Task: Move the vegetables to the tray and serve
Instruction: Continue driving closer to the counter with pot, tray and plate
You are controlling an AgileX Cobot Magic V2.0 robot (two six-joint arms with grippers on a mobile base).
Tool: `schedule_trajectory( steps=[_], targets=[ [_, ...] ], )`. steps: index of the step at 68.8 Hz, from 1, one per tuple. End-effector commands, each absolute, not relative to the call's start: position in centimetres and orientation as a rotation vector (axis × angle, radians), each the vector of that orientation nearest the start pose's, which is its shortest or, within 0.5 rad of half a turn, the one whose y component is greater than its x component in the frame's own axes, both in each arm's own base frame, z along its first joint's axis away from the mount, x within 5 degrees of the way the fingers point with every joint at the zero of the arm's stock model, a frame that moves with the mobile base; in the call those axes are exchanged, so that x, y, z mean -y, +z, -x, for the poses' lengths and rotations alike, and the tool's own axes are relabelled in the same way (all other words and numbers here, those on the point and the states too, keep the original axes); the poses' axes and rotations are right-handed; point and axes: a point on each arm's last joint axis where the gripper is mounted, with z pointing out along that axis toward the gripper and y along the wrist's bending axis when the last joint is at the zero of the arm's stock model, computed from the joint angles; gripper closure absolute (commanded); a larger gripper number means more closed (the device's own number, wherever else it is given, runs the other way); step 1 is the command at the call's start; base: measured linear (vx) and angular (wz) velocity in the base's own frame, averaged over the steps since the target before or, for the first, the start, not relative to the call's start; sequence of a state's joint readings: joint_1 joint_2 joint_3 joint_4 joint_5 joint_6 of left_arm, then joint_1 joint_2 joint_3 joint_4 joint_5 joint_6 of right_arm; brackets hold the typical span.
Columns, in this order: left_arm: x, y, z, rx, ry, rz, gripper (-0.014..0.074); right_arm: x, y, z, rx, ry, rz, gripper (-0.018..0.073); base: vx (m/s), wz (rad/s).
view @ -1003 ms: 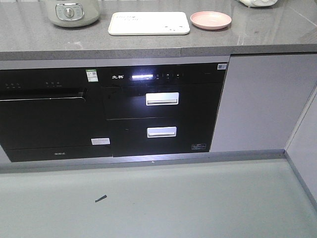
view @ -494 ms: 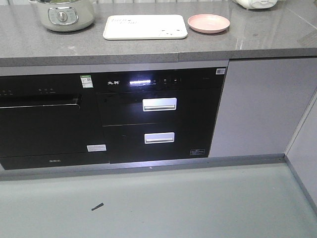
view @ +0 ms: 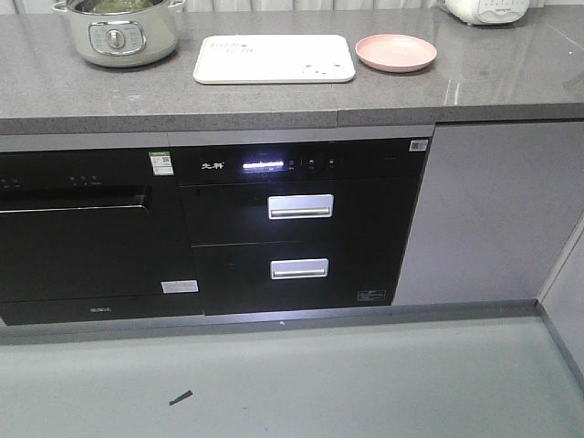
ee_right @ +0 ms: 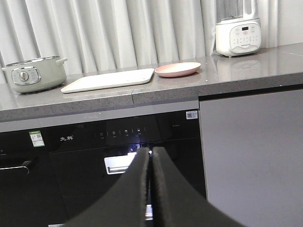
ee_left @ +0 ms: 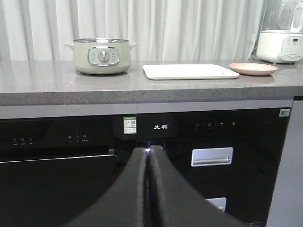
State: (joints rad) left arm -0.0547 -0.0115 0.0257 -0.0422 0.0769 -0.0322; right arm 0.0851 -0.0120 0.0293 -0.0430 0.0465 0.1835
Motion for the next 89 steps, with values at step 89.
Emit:
schedule_trajectory(
  steps=[89],
  targets=[
    [0.30, 19.69, -5.64, -1.511, -0.110, 0.024, 0.0602, -0.45, 20.27, -5.62, -1.478, 0.172, -0.038, 0.0561, 0.10, 0.02]
  ],
)
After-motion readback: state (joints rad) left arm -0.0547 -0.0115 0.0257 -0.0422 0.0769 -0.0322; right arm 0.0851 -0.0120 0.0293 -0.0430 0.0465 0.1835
